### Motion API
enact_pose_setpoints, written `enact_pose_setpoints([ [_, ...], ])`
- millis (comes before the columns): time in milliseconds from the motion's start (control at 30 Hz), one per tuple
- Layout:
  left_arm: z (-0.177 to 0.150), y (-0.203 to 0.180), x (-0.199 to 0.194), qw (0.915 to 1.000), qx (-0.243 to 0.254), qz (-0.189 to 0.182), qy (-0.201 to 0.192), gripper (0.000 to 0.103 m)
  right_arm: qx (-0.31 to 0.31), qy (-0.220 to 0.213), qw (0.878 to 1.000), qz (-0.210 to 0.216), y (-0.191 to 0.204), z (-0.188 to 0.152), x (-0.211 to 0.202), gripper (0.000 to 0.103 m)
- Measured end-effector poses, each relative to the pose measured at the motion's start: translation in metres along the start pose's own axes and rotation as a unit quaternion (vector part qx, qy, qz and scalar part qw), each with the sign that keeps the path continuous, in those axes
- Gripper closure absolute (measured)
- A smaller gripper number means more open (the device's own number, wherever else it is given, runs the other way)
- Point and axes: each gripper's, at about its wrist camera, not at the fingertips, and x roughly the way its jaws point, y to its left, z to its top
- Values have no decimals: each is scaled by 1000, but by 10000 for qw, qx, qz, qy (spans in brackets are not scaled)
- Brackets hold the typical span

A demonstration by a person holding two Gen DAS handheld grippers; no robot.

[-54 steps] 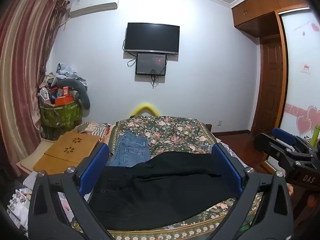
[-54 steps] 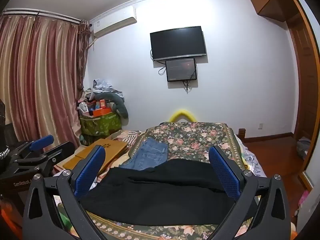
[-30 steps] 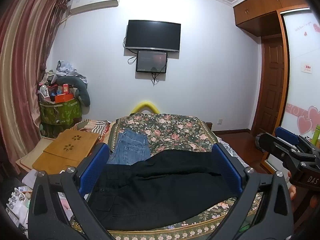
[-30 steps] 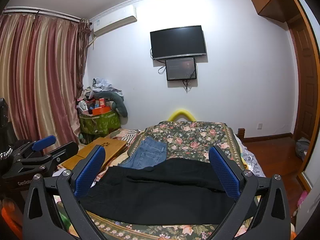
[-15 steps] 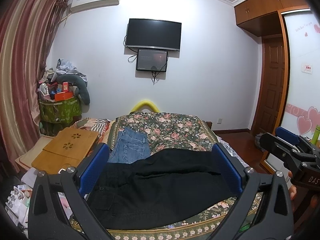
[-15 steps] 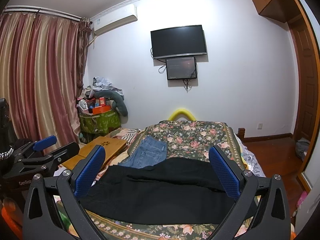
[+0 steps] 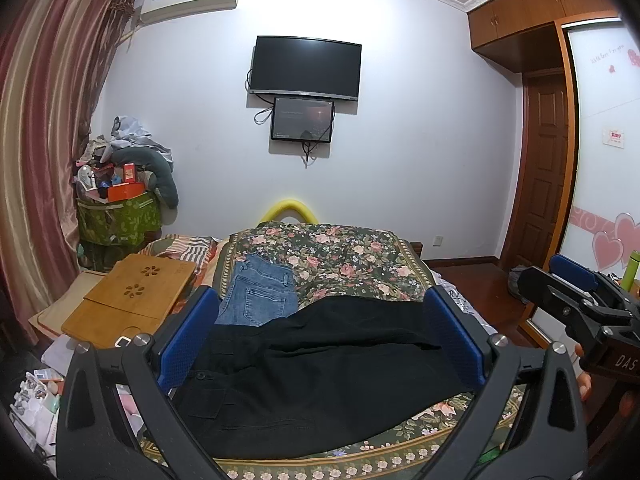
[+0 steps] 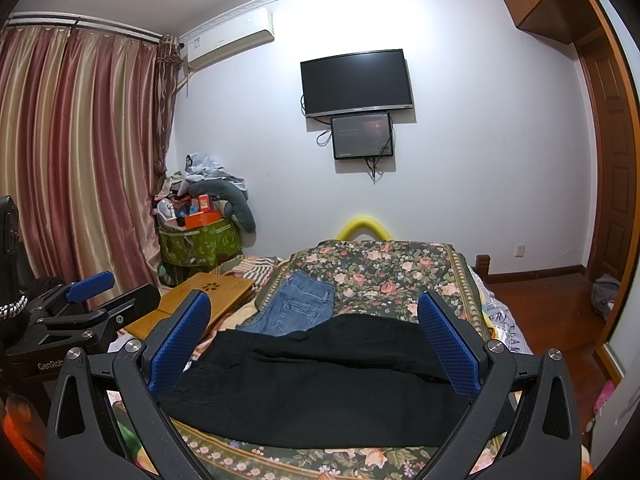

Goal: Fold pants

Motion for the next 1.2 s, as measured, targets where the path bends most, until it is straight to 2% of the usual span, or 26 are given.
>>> enact_pose_setpoints([
  [933, -1, 0, 3, 10000, -8, -7, 44, 0, 14, 29, 10000, -2, 0, -2, 0, 0],
  [1200, -4, 3, 18, 9999, -13, 68, 115, 0, 40, 126, 9999, -20, 0, -4, 10, 0],
])
